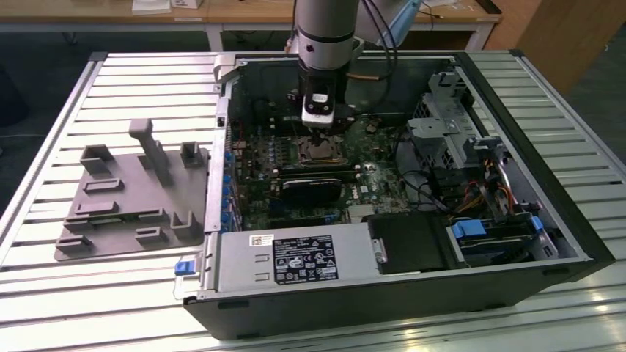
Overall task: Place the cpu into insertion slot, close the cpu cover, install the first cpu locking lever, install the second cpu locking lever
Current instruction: 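Close the cpu cover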
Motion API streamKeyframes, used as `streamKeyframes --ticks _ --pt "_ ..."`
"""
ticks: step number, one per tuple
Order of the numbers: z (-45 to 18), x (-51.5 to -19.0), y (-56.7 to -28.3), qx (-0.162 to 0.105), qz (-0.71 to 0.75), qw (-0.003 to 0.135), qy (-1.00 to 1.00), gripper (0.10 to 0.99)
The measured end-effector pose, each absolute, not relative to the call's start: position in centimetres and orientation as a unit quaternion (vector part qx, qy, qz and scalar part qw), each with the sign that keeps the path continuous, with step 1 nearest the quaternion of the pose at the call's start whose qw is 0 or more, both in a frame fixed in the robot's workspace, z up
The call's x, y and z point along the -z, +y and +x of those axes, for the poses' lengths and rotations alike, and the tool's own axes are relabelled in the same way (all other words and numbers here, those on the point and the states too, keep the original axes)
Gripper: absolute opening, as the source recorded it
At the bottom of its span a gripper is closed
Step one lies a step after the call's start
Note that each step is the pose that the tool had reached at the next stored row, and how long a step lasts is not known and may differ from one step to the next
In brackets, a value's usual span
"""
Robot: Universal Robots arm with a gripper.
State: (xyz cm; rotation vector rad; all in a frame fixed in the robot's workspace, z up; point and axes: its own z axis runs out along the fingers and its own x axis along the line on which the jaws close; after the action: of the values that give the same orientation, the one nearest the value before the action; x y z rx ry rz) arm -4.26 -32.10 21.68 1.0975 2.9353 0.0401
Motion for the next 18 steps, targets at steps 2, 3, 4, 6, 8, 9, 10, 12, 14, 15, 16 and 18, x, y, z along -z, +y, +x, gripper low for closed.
streamKeyframes --ticks 2,3,4,6,8,9,10,12,14,15,16,18 --pt "-4.26 -21.67 -32.11 -0.013 0.333 0.004 0.943 0.106" --pt "-4.26 -21.67 -32.11 -0.013 0.324 0.003 0.946 0.106" --pt "-4.26 -21.67 -32.11 -0.013 0.307 0.003 0.952 0.106" --pt "-4.26 -21.67 -32.11 -0.013 0.29 0.003 0.957 0.106" --pt "-4.26 -21.67 -32.11 -0.013 0.272 0.003 0.962 0.106" --pt "-4.26 -21.67 -32.1 -0.013 0.264 0.003 0.965 0.106" --pt "-4.26 -21.67 -32.11 -0.013 0.254 0.002 0.967 0.106" --pt "-4.26 -21.67 -32.11 -0.013 0.229 0.002 0.973 0.106" --pt "-4.26 -21.66 -32.11 -0.013 0.212 0.002 0.977 0.106" --pt "-4.26 -21.66 -32.11 -0.013 0.203 0.002 0.979 0.106" --pt "-4.26 -21.66 -32.11 -0.013 0.194 0.002 0.981 0.106" --pt "-4.26 -21.65 -32.11 -0.013 0.177 0.001 0.984 0.106"
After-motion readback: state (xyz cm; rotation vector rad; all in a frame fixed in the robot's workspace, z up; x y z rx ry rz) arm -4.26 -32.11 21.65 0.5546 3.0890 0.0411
